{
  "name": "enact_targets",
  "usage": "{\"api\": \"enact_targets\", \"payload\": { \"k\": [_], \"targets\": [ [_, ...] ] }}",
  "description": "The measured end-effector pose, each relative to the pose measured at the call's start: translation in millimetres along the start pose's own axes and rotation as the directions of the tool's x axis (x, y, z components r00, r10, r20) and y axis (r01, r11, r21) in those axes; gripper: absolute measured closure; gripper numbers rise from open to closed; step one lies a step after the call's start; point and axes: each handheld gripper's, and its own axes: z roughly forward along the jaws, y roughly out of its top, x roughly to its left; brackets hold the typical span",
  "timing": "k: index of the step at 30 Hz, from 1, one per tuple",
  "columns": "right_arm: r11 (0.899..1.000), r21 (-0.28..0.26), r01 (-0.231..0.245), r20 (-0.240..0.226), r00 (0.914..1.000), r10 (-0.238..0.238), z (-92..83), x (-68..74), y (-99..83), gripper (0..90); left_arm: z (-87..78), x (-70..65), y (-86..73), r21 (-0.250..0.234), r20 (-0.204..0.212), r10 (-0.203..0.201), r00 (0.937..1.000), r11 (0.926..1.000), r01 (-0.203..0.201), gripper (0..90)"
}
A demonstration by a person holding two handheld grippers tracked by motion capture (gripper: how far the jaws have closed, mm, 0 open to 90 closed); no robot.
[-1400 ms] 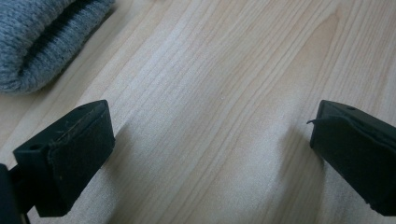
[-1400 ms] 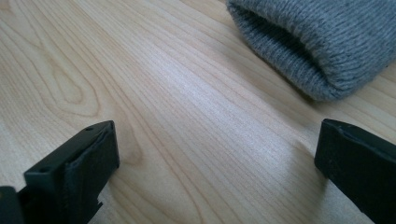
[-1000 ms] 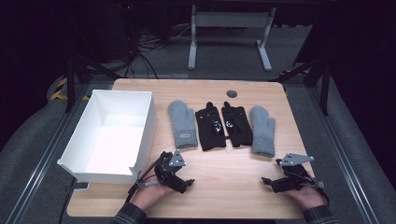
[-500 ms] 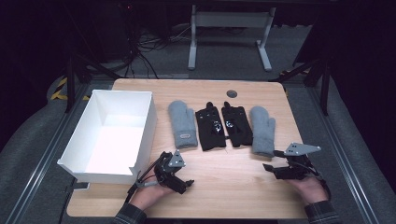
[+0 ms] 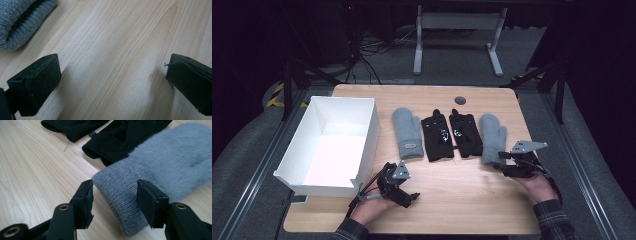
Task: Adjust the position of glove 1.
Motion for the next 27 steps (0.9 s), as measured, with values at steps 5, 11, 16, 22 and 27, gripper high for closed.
{"api": "enact_targets", "payload": {
  "k": [5,11,16,22,27],
  "targets": [
    [1.000,0.020,0.003,0.014,0.9999,-0.004,5.4,-3.7,-0.9,50.9,0.1,0.4,0.2,0.000,0.001,0.004,1.0000,1.0000,-0.004,0.2],
    [0.999,0.044,0.017,0.029,0.9994,-0.018,9.8,-4.3,-1.7,59.7,0.1,0.4,0.2,0.000,0.000,0.006,1.0000,1.0000,-0.006,0.2],
    [0.999,0.044,0.029,0.041,0.9987,-0.031,9.0,-4.3,-2.6,80.2,0.0,0.4,0.2,0.000,0.000,0.006,1.0000,1.0000,-0.006,0.2],
    [0.999,0.033,0.024,0.049,0.9985,-0.026,2.1,-3.1,-0.9,82.3,0.0,0.0,0.0,-0.001,0.002,0.002,1.0000,1.0000,-0.002,0.3],
    [0.999,0.022,0.040,0.032,0.9987,-0.041,-7.0,6.2,2.5,82.3,0.0,0.3,0.1,-0.001,-0.001,0.005,1.0000,1.0000,-0.005,0.3]
  ]
}}
